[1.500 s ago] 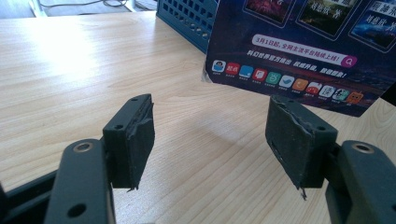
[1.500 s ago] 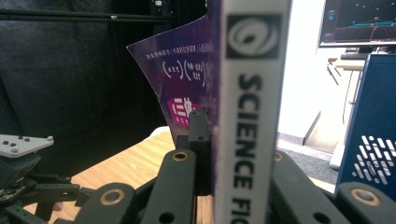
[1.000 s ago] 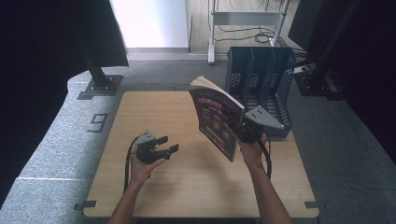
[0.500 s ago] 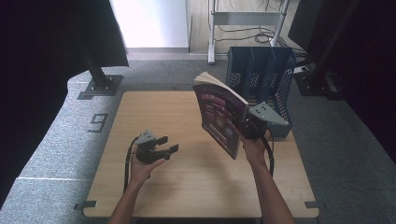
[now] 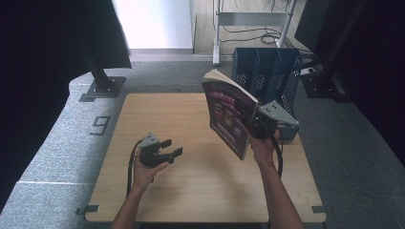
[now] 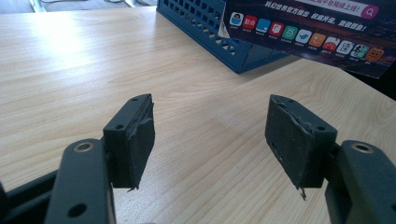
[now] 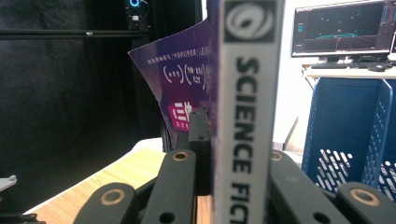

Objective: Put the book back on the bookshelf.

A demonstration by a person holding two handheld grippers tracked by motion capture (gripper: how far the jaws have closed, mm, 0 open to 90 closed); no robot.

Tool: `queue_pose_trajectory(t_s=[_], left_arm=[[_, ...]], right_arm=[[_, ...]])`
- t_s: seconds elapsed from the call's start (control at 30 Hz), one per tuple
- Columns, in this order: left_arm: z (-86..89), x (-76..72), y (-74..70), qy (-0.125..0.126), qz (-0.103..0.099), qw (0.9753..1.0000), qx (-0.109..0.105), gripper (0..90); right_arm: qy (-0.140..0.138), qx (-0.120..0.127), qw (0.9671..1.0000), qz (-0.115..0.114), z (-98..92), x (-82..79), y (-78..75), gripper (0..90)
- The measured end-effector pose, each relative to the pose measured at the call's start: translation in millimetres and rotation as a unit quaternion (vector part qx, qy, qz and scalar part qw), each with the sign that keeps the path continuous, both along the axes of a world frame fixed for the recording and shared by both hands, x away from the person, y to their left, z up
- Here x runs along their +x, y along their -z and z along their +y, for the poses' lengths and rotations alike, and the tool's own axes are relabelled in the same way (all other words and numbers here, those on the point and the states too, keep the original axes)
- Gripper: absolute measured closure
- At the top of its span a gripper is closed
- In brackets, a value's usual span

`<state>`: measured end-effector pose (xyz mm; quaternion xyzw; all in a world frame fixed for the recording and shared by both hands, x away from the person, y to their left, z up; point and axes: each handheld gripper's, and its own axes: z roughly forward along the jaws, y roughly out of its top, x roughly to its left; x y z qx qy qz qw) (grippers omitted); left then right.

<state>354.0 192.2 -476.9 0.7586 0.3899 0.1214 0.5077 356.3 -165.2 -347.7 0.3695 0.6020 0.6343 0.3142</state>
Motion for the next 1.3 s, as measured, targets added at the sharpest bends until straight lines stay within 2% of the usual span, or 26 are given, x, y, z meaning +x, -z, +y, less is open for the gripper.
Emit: queue_pose_trajectory(t_s=[0.57, 0.9, 1.3], left_arm=[[0.1, 0.4, 0.8, 0.000, 0.004, 1.0000, 0.000, 33.0], [0.2, 0.9, 1.8, 0.001, 0.006, 1.0000, 0.000, 33.0], [0.4, 0.8, 2.1, 0.002, 0.007, 1.0000, 0.000, 33.0]], right_arm=[[0.018, 0.003, 0.9998, 0.006, -8.0, 8.8, -4.0, 81.8], [0.037, 0.010, 0.9993, 0.007, -19.8, 12.2, -9.3, 81.8], [0.055, 0.006, 0.9985, 0.005, -29.1, 17.2, -15.8, 81.7]])
